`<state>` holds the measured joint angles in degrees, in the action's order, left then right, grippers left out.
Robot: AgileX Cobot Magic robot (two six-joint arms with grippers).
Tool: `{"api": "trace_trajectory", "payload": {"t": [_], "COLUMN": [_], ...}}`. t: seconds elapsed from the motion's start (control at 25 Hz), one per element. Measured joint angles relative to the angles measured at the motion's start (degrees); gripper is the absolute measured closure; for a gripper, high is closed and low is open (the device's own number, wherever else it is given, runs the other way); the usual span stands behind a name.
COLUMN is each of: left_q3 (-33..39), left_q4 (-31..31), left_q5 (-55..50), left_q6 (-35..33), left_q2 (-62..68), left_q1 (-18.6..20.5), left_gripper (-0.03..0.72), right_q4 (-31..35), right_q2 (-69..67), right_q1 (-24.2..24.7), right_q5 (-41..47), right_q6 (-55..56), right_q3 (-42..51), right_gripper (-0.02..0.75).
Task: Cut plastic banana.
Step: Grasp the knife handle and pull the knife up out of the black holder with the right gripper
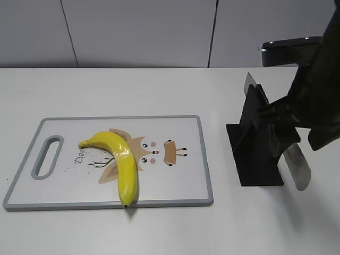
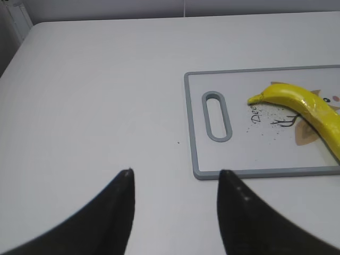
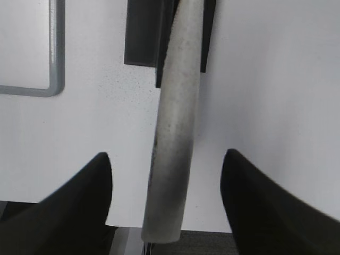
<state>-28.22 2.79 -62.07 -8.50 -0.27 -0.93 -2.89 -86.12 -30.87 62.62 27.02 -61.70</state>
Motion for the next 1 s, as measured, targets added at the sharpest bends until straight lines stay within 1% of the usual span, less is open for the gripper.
{"api": "trace_trajectory", "payload": {"t": [0.24, 0.56, 0.68, 0.76, 0.84, 0.88, 1.0], "left_q3": [0.0, 0.0, 0.0, 0.0, 0.0, 0.0, 0.0], "left_q4": [-0.1, -0.1, -0.1, -0.1, -0.1, -0.1, -0.1], "left_q5": [0.0, 0.0, 0.0, 0.0, 0.0, 0.0, 0.0], "left_q6": [0.0, 0.0, 0.0, 0.0, 0.0, 0.0, 0.0], "left_q2": [0.0, 0.0, 0.0, 0.0, 0.0, 0.0, 0.0], "left_q1": [0.0, 0.0, 0.0, 0.0, 0.0, 0.0, 0.0], "left_gripper": [0.199, 0.199, 0.199, 0.199, 0.199, 0.199, 0.199], "right_q4": [-3.6, -3.8, -3.8, -3.2, -1.4, -1.1, -0.2], "right_q2": [-4.6, -9.3, -10.1, -10.3, -10.4, -10.4, -10.4], "right_q1": [0.0, 0.0, 0.0, 0.0, 0.0, 0.1, 0.3], "right_q5": [-0.1, -0.3, -0.3, -0.3, -0.3, -0.2, -0.5], "right_q6": [0.1, 0.2, 0.3, 0.4, 0.7, 1.5, 1.9], "right_q3": [0.0, -0.1, -0.1, -0.1, -0.1, -0.1, -0.1], "right_gripper": [0.223, 0.235, 0.293, 0.385, 0.509, 0.543, 0.542]}}
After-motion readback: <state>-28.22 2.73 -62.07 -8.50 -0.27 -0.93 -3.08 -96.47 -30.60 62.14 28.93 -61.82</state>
